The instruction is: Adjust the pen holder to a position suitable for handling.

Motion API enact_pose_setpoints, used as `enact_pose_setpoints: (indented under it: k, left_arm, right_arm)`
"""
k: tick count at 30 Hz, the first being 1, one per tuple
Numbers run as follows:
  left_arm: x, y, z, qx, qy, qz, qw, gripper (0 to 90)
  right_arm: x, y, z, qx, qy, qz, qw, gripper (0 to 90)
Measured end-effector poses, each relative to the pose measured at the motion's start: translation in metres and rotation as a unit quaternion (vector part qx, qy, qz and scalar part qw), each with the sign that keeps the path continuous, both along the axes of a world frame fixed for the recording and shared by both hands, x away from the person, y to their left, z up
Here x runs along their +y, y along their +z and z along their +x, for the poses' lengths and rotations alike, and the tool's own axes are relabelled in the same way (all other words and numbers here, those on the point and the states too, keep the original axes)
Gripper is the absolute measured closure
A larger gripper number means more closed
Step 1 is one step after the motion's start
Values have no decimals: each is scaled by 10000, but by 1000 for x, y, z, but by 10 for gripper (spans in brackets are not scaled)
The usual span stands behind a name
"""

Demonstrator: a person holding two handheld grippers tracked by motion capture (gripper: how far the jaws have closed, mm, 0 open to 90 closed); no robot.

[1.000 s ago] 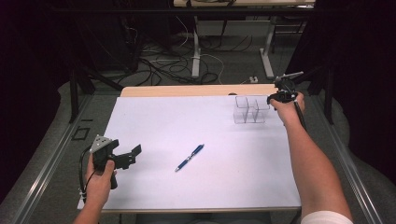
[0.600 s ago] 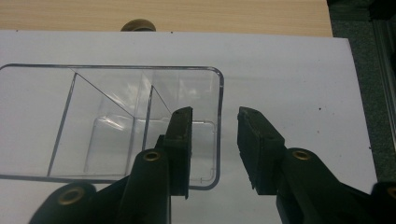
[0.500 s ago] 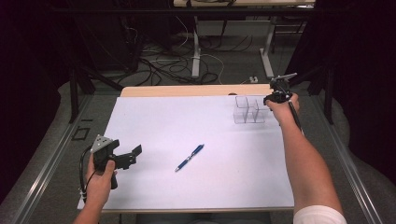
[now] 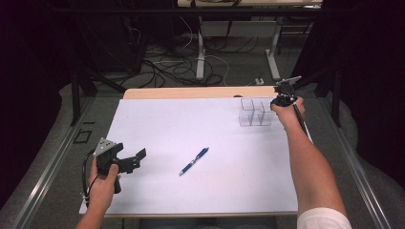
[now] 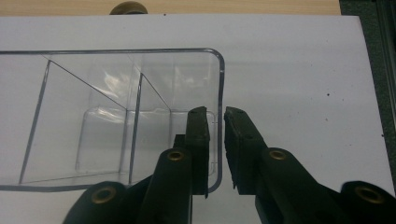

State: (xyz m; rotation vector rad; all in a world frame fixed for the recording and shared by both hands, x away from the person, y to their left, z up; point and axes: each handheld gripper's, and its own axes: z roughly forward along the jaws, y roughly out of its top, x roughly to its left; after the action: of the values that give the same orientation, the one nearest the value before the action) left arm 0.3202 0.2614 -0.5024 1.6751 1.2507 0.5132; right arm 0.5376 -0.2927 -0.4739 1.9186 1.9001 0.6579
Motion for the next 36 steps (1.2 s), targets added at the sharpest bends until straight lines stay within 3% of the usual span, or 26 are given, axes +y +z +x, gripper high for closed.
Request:
enact_pose_setpoints:
  k: [4,5,14,28,36]
  left_arm:
    - [-1,0,0,-3,21,-21,10000,22]
    - [0,0,0,-2,23,-22,10000,23]
    - [-1,-1,1,-3,10,-28,10000,24]
    - [-3,-2,2,27,-19,-30,10000,24]
    - [-6,-3,3,68,-102,-4,9999,24]
  right_arm:
    - [3,-2,1,64,-56,-70,9999,846]
    - [3,-3,1,90,-91,-192,9997,878]
    - [7,-3,2,114,-157,-343,9992,890]
    - [11,-1,-2,229,-410,-243,9986,894]
    - [25,4,-8,344,-298,-141,9989,894]
